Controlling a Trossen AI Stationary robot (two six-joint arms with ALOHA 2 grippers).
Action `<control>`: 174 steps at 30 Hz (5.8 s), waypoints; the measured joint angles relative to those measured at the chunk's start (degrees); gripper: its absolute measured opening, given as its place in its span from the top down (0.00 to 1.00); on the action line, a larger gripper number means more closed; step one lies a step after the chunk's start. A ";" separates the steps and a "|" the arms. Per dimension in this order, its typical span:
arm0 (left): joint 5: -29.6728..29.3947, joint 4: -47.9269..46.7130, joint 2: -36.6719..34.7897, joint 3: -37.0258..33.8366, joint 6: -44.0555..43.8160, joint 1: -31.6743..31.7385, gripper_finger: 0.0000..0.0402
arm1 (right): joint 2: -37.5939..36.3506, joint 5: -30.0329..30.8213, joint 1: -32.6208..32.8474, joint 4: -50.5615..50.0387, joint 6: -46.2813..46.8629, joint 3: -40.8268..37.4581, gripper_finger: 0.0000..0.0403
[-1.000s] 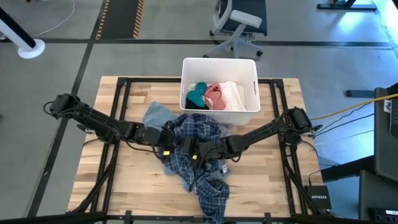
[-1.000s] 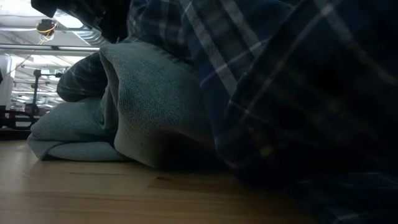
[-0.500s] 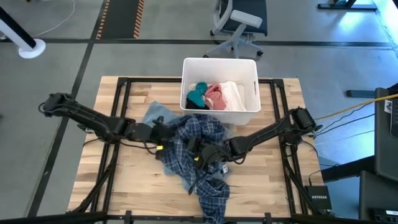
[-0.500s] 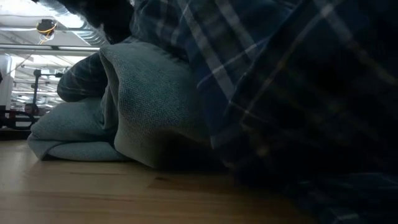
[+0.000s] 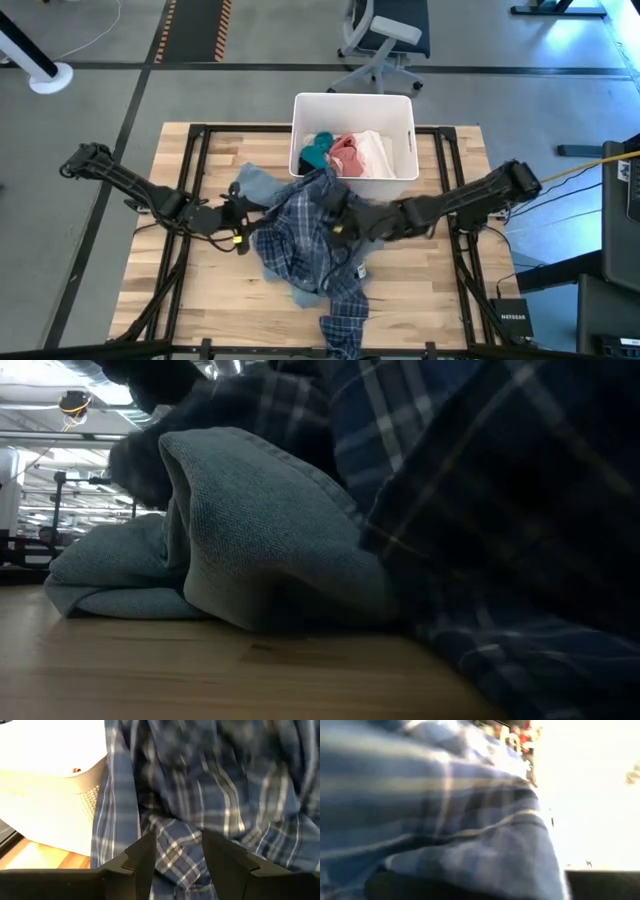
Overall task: Sort clothes
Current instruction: Put the blue long sleeve into the white laundry bin
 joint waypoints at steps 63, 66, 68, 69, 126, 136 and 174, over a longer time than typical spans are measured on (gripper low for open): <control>-0.42 0.44 0.09 -0.15 2.26 0.11 0.61 | -2.03 -21.16 -48.12 -16.34 32.17 2.79 0.89; -0.42 0.42 0.09 -0.15 2.19 0.11 0.61 | -2.03 -21.49 -48.16 -16.34 35.58 2.79 0.83; -0.42 0.44 0.09 -0.15 2.11 0.11 0.61 | -2.03 -21.47 -48.16 -16.34 35.93 2.79 0.77; -0.42 0.44 0.09 -0.15 2.11 0.11 0.61 | -2.03 -21.48 -48.16 -16.34 35.93 2.79 0.74; -0.42 0.81 0.09 -0.15 0.56 0.11 0.61 | -4.34 -14.42 -14.48 -74.81 39.87 34.44 0.42; -0.42 0.58 0.09 -0.15 -1.78 0.09 0.61 | -4.32 2.58 -11.30 -89.64 61.77 33.00 0.42; -0.39 0.74 0.11 -0.15 -0.71 0.09 0.61 | -3.32 -17.05 -24.62 -88.96 52.79 31.68 0.42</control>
